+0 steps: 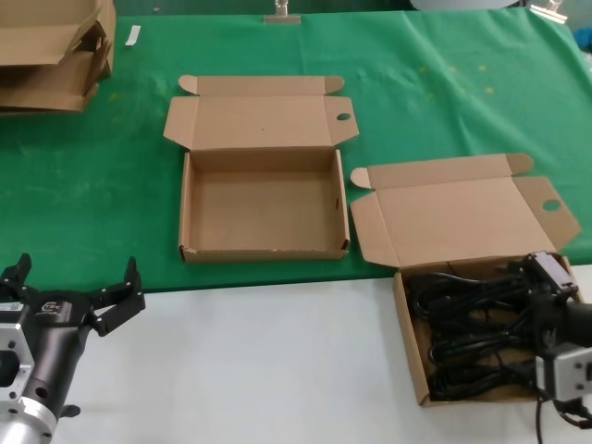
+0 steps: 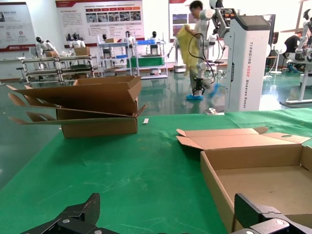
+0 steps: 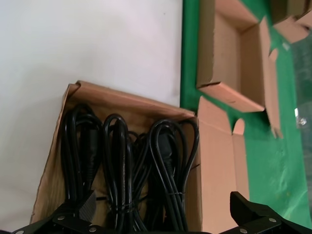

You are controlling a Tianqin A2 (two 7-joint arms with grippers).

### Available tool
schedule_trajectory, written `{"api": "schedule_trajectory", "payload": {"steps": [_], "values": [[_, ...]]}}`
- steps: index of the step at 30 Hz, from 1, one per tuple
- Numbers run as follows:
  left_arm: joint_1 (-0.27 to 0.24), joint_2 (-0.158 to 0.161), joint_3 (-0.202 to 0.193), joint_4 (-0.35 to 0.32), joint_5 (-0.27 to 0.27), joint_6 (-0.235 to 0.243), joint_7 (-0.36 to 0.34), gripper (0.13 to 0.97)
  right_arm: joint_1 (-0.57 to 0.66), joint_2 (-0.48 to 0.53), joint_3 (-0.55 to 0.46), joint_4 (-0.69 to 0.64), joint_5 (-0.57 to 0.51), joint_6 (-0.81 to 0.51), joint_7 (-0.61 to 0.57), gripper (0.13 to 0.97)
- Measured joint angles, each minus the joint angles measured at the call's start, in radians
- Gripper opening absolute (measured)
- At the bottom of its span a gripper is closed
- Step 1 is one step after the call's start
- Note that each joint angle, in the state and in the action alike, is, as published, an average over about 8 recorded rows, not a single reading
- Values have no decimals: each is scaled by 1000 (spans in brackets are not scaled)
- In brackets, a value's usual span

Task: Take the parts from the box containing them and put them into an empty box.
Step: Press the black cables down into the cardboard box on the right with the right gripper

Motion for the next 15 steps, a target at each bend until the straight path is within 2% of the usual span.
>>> {"api": "schedule_trajectory", "payload": {"steps": [7,15], "values": [[0,0,0,0,0,0,0,966,12,-72,13,87,-228,-119,150,966],[0,0,0,0,0,0,0,966,13,-131,10,112,-331,-167,194,963]]}}
